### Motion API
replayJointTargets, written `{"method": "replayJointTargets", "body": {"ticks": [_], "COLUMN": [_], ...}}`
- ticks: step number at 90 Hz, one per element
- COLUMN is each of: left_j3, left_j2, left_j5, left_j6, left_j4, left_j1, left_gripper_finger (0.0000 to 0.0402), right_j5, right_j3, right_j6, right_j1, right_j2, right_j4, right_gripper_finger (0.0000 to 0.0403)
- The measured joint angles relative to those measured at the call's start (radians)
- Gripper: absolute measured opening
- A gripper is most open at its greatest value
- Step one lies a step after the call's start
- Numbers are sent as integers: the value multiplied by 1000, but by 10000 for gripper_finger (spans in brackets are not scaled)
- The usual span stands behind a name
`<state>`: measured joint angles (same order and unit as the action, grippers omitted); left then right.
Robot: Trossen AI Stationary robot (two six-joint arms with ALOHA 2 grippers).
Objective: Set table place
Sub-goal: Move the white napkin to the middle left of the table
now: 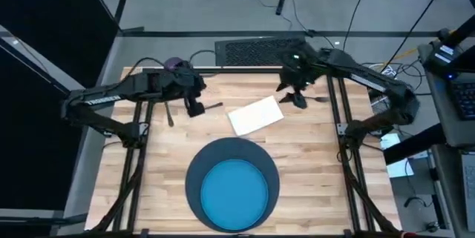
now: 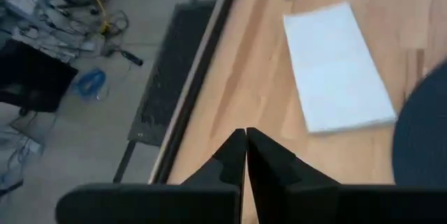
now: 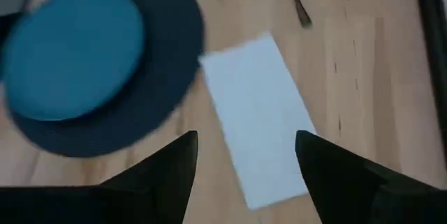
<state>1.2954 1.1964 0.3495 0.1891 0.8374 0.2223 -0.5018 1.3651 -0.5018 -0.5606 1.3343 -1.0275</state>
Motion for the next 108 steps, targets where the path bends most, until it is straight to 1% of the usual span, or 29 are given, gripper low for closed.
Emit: {"method": "replayJointTargets", "body": {"ticks": [11, 22, 26, 33, 41, 45, 53, 61, 65, 76, 80, 85, 95, 98, 108], "left_j3": [-16, -96, -130, -198, -292, -344, -434, -486, -500, -504, -504, -504, -505, -505, -505], "left_j2": [-76, -182, -215, -249, -260, -249, -202, -156, -129, -42, -13, 21, 81, 97, 126], "left_j5": [10, 69, 86, 84, 41, 22, 18, 7, -41, -233, -277, -302, -296, -266, -115], "left_j6": [-25, -44, -62, -76, -76, -72, -66, 19, 62, 146, 157, 157, 158, 159, 132], "left_j4": [-24, -56, -53, -70, -93, -106, -178, -283, -357, -514, -560, -609, -671, -703, -817], "left_j1": [13, 14, 15, 15, 15, 14, 14, 15, 16, 15, 15, 15, 15, 15, 15], "left_gripper_finger": [0, 0, 0, 0, 0, 0, 0, 0, 1, 18, 31, 50, 95, 108, 138], "right_j5": [12, 140, 183, 209, 214, 213, 211, 207, 206, 206, 206, 206, 209, 210, 213], "right_j3": [-30, -62, -75, -101, -140, -162, -218, -287, -324, -399, -415, -431, -437, -437, -437], "right_j6": [69, 137, 160, 199, 243, 257, 266, 283, 306, 331, 331, 315, 295, 288, 282], "right_j1": [19, 11, 5, -10, -16, -16, -15, -2, 3, 28, 35, 44, 65, 70, 86], "right_j2": [-151, -257, -286, -325, -338, -334, -313, -295, -285, -254, -240, -225, -196, -189, -174], "right_j4": [0, -49, -69, -56, -32, -28, -42, -3, 41, 131, 163, 207, 328, 370, 485], "right_gripper_finger": [228, 228, 228, 228, 228, 228, 228, 228, 228, 228, 228, 228, 228, 228, 228]}}
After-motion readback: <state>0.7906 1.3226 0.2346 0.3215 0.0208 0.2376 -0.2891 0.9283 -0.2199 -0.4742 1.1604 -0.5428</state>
